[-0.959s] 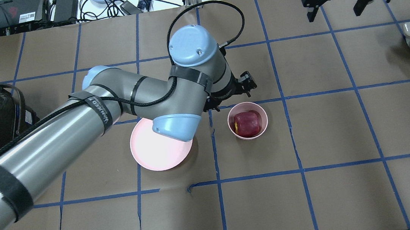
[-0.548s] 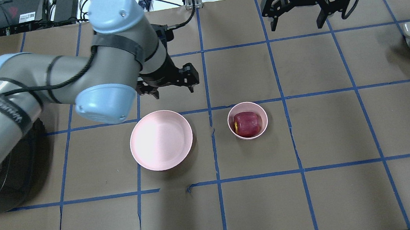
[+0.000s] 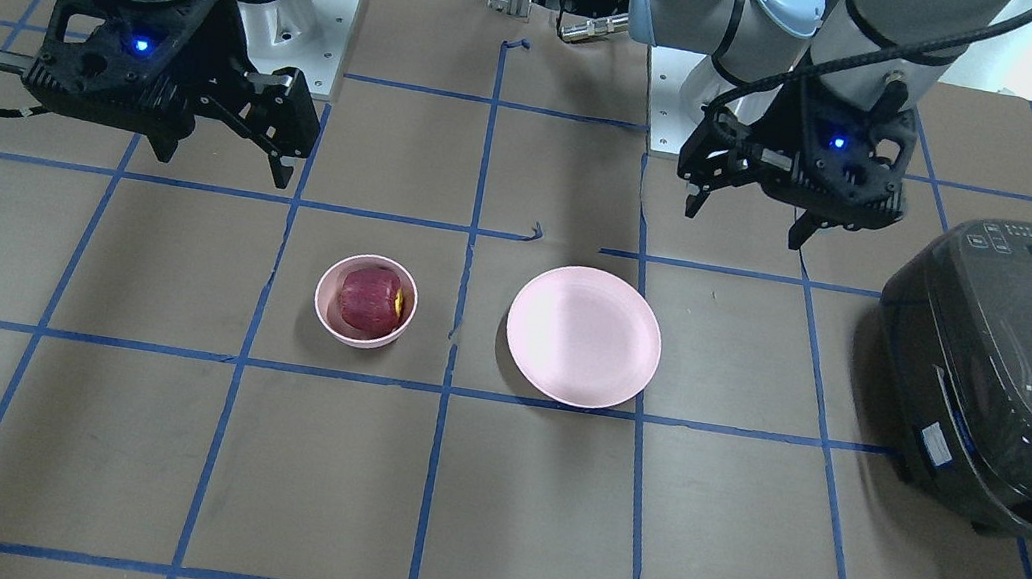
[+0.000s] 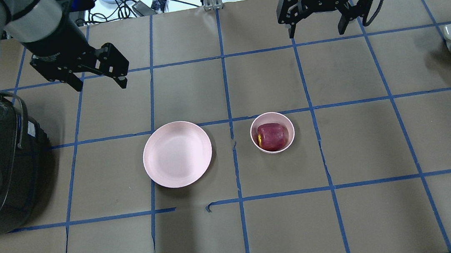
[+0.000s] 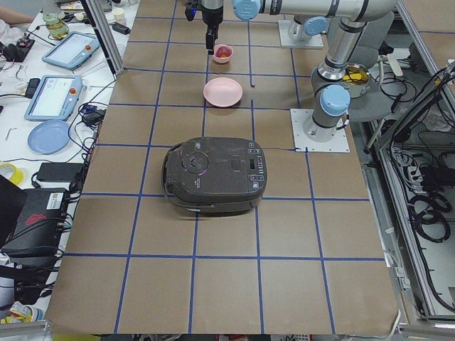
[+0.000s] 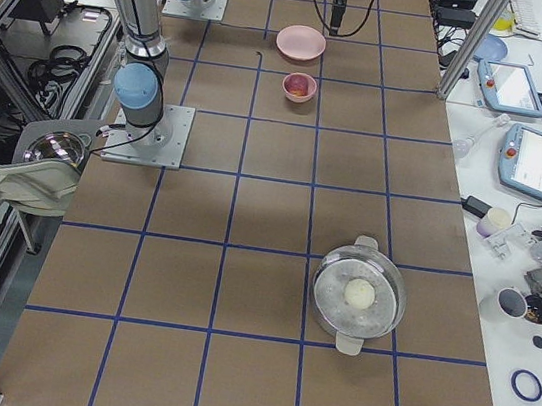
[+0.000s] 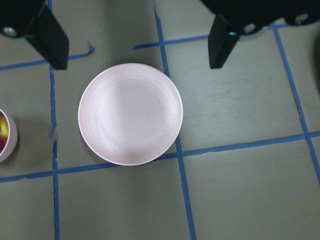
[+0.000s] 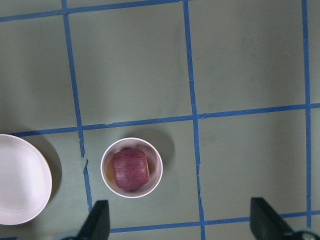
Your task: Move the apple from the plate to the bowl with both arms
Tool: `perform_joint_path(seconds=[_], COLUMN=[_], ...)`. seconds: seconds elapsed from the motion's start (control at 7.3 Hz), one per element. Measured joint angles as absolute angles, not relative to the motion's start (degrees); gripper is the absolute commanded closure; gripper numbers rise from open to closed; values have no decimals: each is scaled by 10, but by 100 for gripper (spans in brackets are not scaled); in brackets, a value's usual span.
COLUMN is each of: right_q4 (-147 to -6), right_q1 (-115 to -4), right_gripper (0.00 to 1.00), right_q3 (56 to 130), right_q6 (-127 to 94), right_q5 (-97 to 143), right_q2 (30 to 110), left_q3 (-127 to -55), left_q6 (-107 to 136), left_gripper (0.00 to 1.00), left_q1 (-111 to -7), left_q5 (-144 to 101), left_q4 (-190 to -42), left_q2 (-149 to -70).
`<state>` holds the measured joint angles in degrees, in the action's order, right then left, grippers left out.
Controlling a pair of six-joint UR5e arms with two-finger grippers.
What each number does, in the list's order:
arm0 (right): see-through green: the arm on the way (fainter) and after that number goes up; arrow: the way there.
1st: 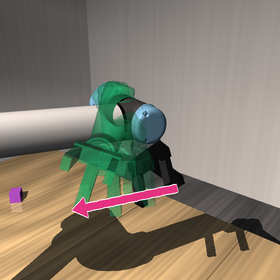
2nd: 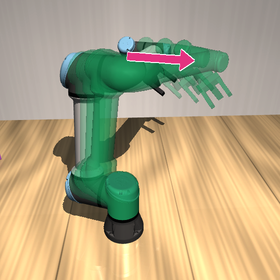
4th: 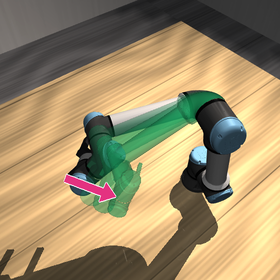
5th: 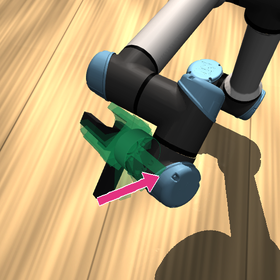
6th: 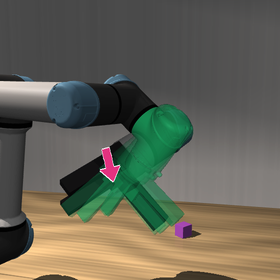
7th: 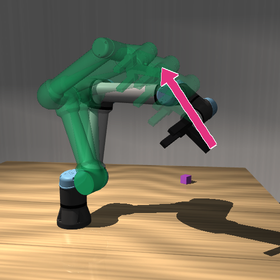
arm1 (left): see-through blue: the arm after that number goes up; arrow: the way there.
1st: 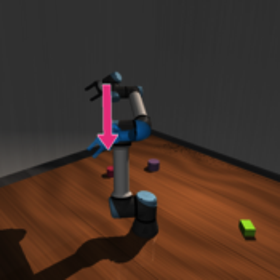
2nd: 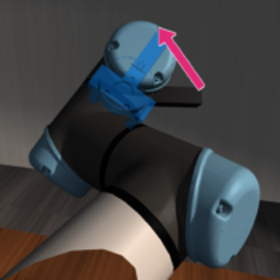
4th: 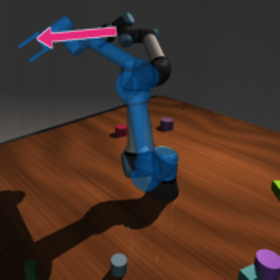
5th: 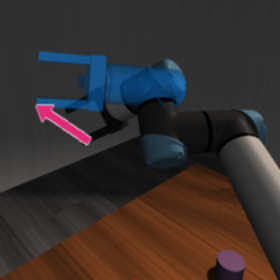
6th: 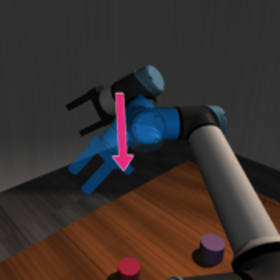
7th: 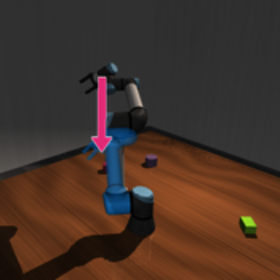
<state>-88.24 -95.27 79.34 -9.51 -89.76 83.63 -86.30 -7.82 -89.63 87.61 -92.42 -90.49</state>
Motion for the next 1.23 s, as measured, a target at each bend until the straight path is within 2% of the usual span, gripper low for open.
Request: perform_joint_path(seconds=[1.23], right_q4=[-882], right_q1=[-951], right_gripper=[0], right_q3=[795], right_q6=[-80], right_q5=[-896], right_q2=[836], left_q3=[-869], left_q6=[-82], left_gripper=[0], left_q1=[-894], left_q5=[894], left_q4=[-923], left_q2=[-892])
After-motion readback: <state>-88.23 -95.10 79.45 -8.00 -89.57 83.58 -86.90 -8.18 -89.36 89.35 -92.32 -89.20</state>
